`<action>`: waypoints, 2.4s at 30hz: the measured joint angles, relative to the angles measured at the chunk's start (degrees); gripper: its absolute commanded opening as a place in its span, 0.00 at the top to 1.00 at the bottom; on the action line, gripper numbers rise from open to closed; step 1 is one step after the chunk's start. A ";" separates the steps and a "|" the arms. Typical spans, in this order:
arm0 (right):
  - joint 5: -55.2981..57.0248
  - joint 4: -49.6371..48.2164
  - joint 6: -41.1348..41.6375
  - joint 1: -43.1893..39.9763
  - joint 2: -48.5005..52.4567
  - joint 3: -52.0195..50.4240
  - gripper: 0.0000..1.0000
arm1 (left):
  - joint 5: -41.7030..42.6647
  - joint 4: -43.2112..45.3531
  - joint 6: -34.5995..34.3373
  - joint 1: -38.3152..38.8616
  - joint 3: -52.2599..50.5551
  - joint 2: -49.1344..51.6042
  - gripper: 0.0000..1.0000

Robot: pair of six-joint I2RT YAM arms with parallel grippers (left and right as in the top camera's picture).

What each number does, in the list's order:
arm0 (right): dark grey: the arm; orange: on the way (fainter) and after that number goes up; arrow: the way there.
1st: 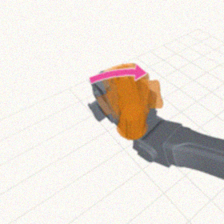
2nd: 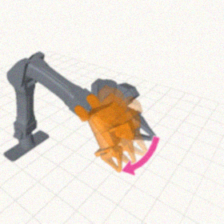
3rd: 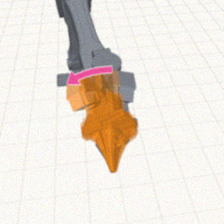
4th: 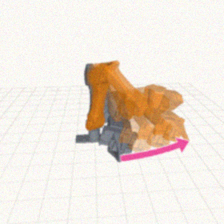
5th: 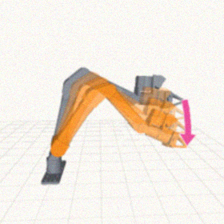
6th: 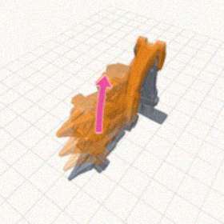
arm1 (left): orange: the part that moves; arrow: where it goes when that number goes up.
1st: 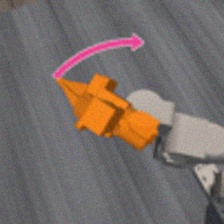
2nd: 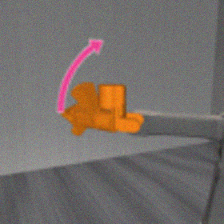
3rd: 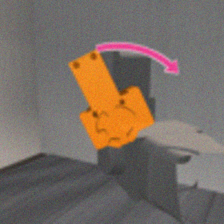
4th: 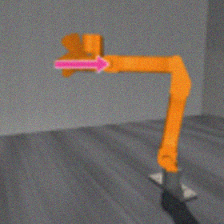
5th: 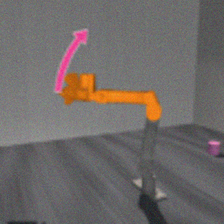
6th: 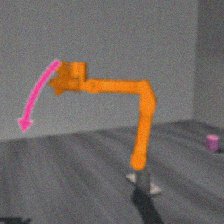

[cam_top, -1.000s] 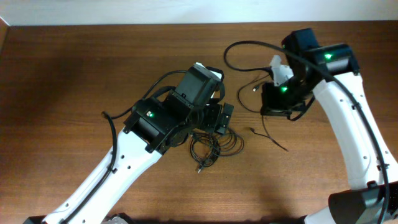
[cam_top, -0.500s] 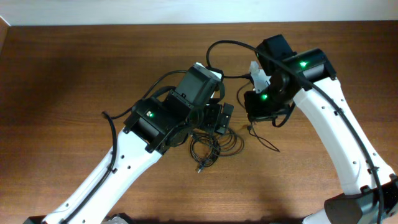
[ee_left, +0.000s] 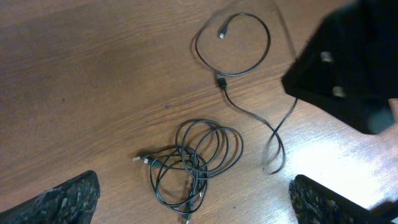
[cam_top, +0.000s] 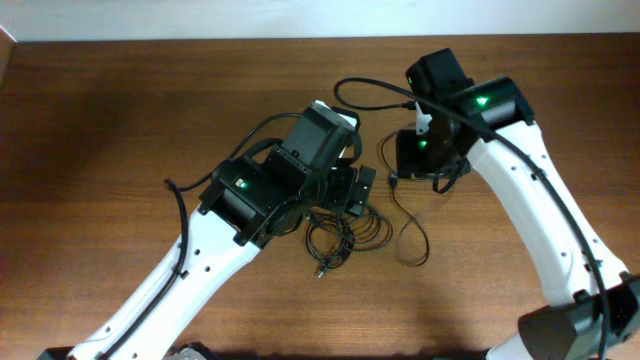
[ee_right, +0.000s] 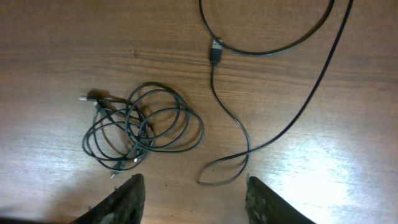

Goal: Untangle cables

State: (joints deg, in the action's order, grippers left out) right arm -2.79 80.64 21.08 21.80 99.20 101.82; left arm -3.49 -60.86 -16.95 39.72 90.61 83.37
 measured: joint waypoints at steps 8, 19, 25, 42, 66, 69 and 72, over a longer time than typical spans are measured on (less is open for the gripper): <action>1.16 -6.14 -0.02 -15.69 1.40 0.74 0.01 | 0.00 0.02 0.00 0.00 0.00 0.00 0.01; -1.38 -5.95 1.92 -24.26 19.10 0.24 0.17 | 0.00 0.02 0.00 0.00 0.00 0.00 0.01; -2.69 -5.22 3.15 -22.60 22.77 0.20 0.16 | 0.00 0.00 0.02 0.00 0.00 0.00 0.01; 0.15 -15.39 1.14 -21.81 4.20 -19.54 0.01 | -0.02 0.07 0.00 0.00 0.00 0.00 0.01; -4.74 -35.10 6.01 -18.27 11.08 -31.67 0.53 | -0.02 0.02 0.00 0.00 0.00 0.00 0.01; -3.50 -36.13 6.19 -18.25 11.06 -32.74 0.53 | -0.02 0.02 0.00 0.00 0.00 0.00 0.01; -3.02 -38.05 7.26 -18.25 10.23 -34.14 0.57 | -0.02 0.02 0.00 0.00 0.00 0.00 0.01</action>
State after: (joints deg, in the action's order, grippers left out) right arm -5.80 42.59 28.34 3.55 109.43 67.68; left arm -3.51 -60.84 -16.95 39.72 90.61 83.37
